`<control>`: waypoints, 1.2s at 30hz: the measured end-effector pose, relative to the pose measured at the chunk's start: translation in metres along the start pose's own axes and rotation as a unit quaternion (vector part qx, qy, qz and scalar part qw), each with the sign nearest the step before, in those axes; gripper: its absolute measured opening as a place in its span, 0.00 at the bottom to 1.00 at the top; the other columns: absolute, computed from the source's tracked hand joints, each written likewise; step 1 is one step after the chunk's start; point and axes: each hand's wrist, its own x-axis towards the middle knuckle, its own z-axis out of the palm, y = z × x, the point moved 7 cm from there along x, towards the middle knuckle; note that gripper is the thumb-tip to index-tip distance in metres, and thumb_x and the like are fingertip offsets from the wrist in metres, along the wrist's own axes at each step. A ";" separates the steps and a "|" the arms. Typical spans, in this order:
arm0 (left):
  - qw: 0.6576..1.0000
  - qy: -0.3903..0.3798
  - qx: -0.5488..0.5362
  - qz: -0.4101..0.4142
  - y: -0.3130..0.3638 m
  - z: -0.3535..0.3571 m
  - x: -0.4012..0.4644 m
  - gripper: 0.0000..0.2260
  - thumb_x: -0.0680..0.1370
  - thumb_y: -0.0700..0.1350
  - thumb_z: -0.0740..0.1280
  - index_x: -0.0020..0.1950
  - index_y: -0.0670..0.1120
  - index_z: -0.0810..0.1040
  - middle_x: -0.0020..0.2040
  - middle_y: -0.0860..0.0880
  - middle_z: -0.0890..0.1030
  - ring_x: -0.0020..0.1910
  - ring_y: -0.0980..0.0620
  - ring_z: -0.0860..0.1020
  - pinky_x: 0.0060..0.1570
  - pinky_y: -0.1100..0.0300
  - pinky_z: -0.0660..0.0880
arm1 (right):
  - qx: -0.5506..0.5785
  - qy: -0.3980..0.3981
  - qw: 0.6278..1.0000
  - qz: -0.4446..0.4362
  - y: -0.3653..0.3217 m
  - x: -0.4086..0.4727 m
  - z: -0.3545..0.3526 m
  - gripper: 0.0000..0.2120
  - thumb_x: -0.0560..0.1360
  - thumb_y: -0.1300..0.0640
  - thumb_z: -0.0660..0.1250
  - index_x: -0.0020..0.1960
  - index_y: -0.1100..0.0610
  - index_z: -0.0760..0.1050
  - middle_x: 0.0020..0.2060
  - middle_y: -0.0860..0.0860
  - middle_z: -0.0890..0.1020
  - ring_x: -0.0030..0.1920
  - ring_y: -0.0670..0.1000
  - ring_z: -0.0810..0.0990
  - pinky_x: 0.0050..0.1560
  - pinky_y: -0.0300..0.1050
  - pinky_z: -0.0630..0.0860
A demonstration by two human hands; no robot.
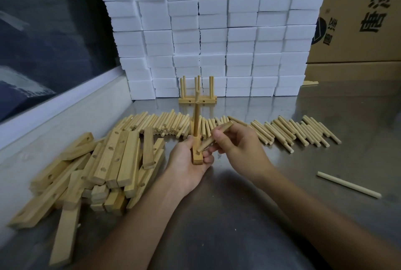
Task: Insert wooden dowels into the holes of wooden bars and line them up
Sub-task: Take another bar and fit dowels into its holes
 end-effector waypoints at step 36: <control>0.999 0.046 0.004 -0.007 -0.001 -0.006 -0.005 0.19 0.85 0.50 0.53 0.63 0.37 0.76 0.50 0.38 0.83 0.49 0.43 0.84 0.39 0.52 0.82 | -0.283 0.000 0.952 -0.116 -0.008 -0.008 0.027 0.10 0.77 0.49 0.71 0.43 0.56 0.78 0.36 0.47 0.77 0.38 0.46 0.75 0.41 0.47 0.76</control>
